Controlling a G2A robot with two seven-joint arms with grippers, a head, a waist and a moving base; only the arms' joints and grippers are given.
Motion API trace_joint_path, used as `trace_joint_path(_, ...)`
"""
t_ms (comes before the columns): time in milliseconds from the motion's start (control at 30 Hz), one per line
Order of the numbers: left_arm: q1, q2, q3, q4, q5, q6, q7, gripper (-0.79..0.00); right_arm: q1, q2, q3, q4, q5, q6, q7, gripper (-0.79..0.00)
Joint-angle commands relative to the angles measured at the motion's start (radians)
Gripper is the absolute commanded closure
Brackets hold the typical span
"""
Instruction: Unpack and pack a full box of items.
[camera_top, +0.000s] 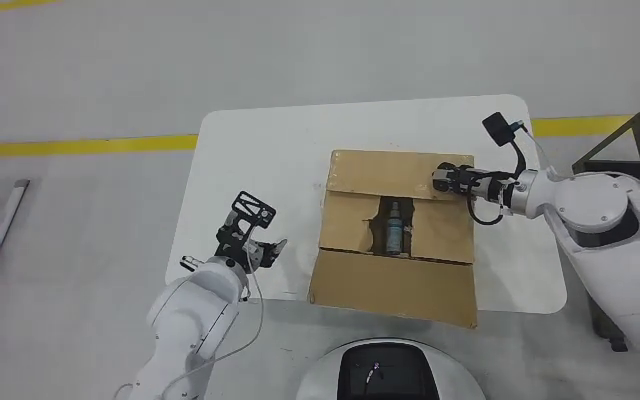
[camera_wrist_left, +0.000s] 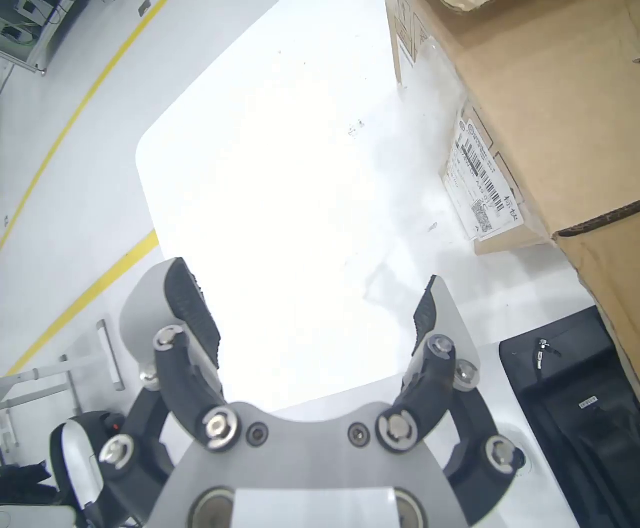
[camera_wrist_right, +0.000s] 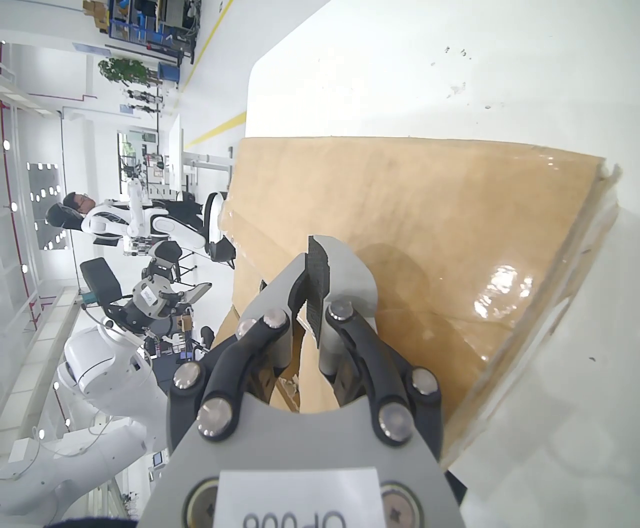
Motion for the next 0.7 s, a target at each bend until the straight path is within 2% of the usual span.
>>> trace_joint_path(0, 0.0, 0.0, 0.0, 0.0, 0.0, 0.0, 0.0, -0.785, -0.002, 0.0, -0.002, -0.002, 0.002, 0.002, -0.003, 0.0)
trace_joint_path(100, 0.005, 0.002, -0.001, 0.004, 0.055, -0.005, 0.026, -0.785, -0.006, 0.0, -0.003, -0.003, 0.001, 0.005, -0.005, 0.0)
trace_joint_path(200, 0.032, 0.011, 0.02, 0.006, 0.193, -0.089, 0.06, -0.785, -0.012, 0.001, -0.003, -0.001, 0.002, 0.003, -0.005, 0.0)
trace_joint_path(333, 0.107, 0.024, 0.042, 0.008, 0.369, -0.195, 0.132, -0.785, -0.015, 0.003, -0.001, 0.001, 0.001, 0.002, 0.0, 0.0)
trace_joint_path(533, 0.192, 0.032, 0.043, -0.015, 0.404, -0.264, 0.249, -0.785, -0.017, 0.004, -0.002, -0.003, -0.002, 0.01, 0.0, 0.0)
trace_joint_path(667, 0.206, 0.033, 0.06, -0.031, 0.397, -0.301, 0.301, -0.785, -0.019, 0.006, -0.002, -0.007, -0.003, 0.012, 0.002, 0.0)
